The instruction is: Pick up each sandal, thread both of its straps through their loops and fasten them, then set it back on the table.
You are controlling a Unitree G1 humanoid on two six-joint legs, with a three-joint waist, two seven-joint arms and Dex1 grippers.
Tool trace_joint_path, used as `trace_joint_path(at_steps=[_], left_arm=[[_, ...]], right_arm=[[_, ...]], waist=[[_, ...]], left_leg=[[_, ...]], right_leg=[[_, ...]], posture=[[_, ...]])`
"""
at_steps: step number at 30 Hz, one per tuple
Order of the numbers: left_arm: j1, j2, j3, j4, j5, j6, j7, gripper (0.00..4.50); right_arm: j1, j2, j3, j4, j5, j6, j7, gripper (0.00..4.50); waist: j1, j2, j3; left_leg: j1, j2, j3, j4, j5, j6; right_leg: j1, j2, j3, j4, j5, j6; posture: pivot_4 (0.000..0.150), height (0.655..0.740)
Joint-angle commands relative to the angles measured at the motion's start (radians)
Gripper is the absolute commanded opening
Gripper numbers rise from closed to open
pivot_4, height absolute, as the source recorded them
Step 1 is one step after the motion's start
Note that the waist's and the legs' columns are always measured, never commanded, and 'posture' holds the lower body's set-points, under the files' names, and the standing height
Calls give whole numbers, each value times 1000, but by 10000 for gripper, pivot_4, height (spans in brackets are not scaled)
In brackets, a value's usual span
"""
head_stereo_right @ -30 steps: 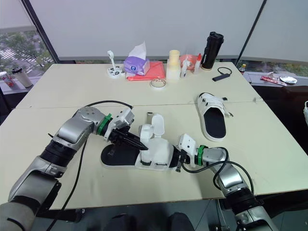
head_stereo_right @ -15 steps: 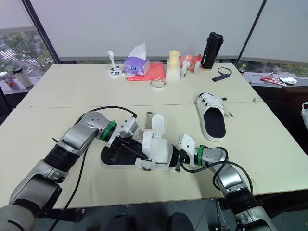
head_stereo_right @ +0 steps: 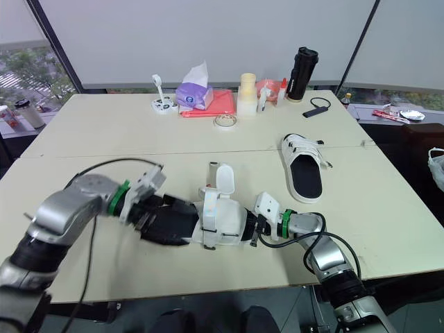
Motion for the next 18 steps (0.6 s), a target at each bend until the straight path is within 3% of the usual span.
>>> trace_joint_path(at_steps=[1, 4, 18], left_arm=[[62, 38, -6, -102, -16, -4, 22, 44364], [112, 39, -38, -118, 14, -43, 48, 44364], [127, -51, -134, 46, 126, -181, 131, 44364]], right_arm=[[35, 4, 53, 148, -92, 49, -24, 0], [30, 4, 55, 155, -93, 45, -18, 0], [36, -1, 50, 143, -94, 49, -15, 0]], waist=[[4, 0, 1], [8, 0, 2], [4, 2, 1]], left_leg=[[1, 1, 0, 0, 0, 0], [9, 3, -1, -1, -1, -1], [9, 3, 1, -9, -2, -4]], right_leg=[[1, -1, 0, 0, 0, 0], [4, -4, 0, -4, 0, -1], [3, -11, 0, -10, 1, -4]], posture=[[1500, 7400], [1500, 7400], [1500, 7400]])
